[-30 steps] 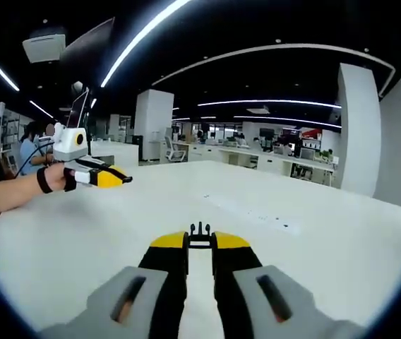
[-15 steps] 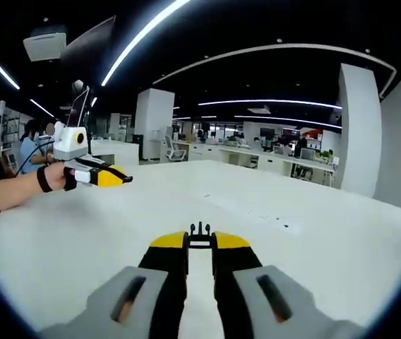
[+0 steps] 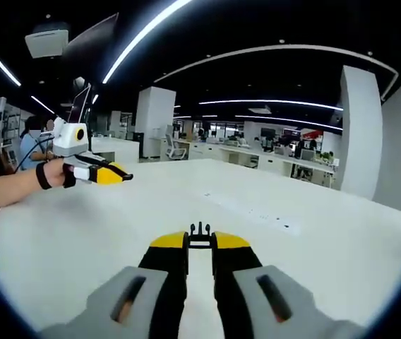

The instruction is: Snap the two parts of the plastic buckle together until the buckle closes and remains connected.

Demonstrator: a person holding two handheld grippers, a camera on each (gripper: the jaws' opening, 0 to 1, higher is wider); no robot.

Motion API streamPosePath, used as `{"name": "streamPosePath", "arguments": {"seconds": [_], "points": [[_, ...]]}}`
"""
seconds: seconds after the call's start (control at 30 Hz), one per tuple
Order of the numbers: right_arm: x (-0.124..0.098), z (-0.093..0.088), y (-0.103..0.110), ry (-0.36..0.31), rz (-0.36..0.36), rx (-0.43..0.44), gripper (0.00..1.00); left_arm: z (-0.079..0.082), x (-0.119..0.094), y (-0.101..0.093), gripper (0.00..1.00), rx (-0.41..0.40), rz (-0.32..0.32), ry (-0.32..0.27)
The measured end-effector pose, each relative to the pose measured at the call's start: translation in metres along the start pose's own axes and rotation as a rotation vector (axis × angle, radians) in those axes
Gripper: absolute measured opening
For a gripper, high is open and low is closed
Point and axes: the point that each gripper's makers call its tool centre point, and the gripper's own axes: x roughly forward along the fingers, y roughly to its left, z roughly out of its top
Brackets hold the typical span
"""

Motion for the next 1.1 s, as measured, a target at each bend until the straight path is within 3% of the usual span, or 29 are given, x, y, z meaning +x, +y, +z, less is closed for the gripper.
{"name": "streamPosePath", "arguments": {"seconds": [1.1], "points": [[0.002,-0.003,0.005,0.008,0.014,0.005,0.11,-0.008,-0.007,-0.023,0.11,0.000,-0.028,0.022]]}}
